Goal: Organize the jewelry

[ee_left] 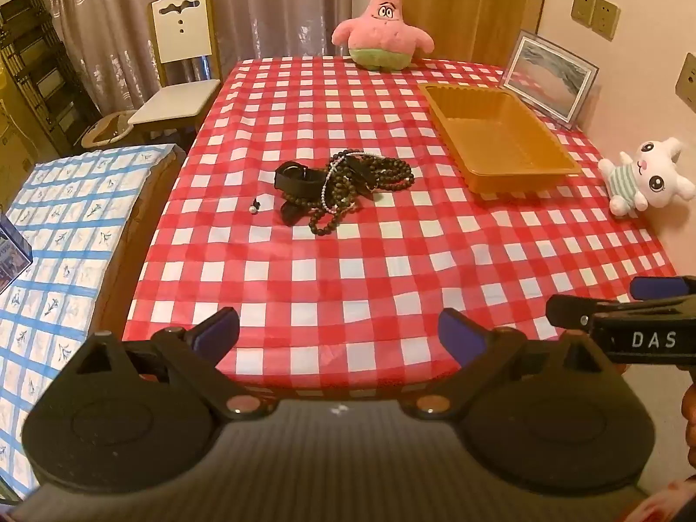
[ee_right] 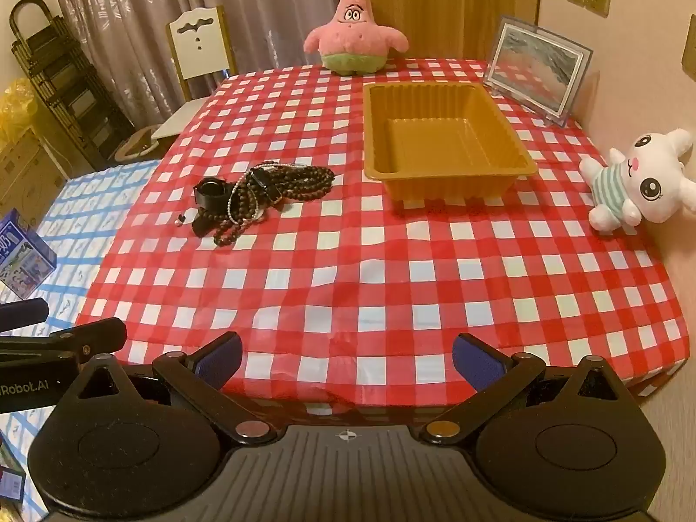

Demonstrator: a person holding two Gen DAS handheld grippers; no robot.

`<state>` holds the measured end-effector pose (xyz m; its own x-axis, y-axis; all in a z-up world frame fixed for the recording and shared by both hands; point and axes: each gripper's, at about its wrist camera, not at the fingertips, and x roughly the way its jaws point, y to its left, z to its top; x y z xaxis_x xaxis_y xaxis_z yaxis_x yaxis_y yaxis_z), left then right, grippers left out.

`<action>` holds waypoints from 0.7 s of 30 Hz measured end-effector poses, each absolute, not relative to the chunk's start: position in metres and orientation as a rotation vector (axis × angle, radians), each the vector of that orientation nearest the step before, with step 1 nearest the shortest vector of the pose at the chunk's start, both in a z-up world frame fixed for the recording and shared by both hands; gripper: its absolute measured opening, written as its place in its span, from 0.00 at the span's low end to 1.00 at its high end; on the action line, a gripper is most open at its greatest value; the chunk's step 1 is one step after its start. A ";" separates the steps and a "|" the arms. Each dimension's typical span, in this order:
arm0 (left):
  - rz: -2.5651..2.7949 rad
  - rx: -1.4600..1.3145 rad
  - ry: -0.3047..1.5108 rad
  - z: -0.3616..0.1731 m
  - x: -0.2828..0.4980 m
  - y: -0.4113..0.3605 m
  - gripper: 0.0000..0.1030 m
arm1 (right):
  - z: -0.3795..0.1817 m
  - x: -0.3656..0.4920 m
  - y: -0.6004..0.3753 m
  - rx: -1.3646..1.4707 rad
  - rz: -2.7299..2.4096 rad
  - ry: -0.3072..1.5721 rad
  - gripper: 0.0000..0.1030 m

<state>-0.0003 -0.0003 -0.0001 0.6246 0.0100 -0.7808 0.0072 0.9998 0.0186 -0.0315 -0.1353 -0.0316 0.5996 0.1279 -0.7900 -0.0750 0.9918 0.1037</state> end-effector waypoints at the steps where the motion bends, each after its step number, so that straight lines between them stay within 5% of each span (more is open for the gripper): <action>1: 0.003 0.021 0.899 0.000 0.000 0.000 0.95 | -0.032 -0.032 -0.135 0.062 0.118 0.921 1.00; 21: -0.006 0.013 0.905 -0.003 -0.002 -0.006 0.95 | -0.029 -0.033 -0.137 0.064 0.117 0.918 1.00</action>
<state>-0.0022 -0.0062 -0.0028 0.6181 0.0007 -0.7861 0.0106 0.9999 0.0092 -0.0329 -0.1371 -0.0289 0.6018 0.1283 -0.7883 -0.0734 0.9917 0.1054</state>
